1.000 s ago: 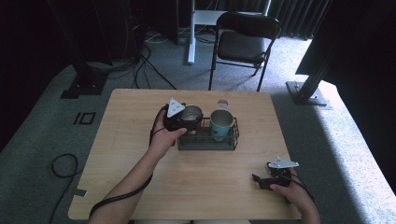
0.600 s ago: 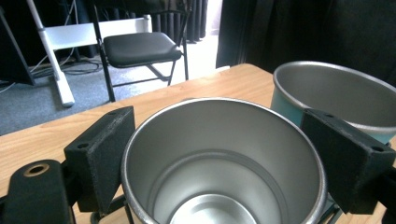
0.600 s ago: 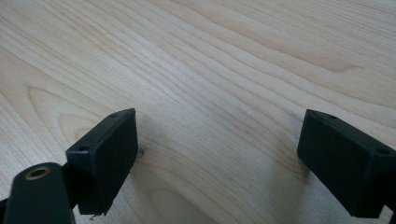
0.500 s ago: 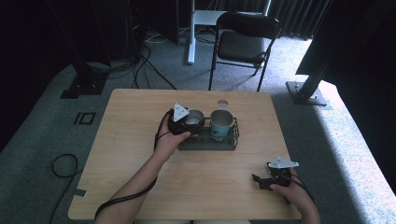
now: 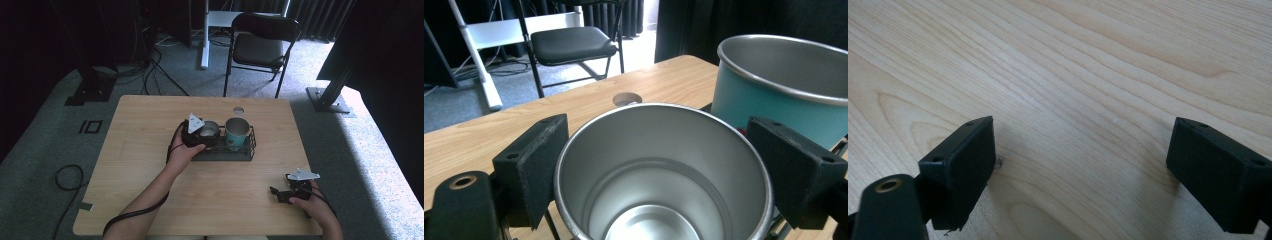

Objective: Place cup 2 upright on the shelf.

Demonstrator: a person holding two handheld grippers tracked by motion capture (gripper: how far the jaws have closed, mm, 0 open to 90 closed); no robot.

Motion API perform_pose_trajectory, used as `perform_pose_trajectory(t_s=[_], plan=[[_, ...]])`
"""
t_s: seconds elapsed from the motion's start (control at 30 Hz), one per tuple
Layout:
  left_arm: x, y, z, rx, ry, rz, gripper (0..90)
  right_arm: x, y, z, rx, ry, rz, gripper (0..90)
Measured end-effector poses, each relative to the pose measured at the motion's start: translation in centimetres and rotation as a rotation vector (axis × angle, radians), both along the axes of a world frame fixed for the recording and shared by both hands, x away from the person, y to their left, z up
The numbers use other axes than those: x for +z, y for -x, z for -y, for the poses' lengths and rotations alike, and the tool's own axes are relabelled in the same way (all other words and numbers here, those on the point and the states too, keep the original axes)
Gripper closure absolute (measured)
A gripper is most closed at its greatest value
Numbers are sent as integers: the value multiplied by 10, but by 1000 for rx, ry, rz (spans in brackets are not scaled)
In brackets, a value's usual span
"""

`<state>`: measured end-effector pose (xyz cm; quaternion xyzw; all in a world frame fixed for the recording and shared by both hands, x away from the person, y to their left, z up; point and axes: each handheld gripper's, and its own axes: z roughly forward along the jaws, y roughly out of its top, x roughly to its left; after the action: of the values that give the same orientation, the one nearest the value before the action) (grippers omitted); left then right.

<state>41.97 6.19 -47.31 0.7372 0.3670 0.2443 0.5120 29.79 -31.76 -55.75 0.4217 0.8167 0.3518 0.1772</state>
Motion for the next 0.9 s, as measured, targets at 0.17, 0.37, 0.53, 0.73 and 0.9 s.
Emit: perform_pose_trajectory(t_s=[0.17, 0.37, 0.53, 0.73, 0.9], plan=[[-6, 1, 1, -6, -21, -3, 138, 0, 0, 0, 0, 0, 0, 119], [-7, 2, 2, -13, -30, 4, 137, 0, 0, 0, 0, 0, 0, 119], [-5, 3, 3, -35, -61, -4, 94, 0, 0, 0, 0, 0, 0, 118], [3, 3, -1, -35, -57, -14, 27, 0, 0, 0, 0, 0, 0, 119], [8, 8, -4, -47, -43, -24, 27, 0, 0, 0, 0, 0, 0, 118]])
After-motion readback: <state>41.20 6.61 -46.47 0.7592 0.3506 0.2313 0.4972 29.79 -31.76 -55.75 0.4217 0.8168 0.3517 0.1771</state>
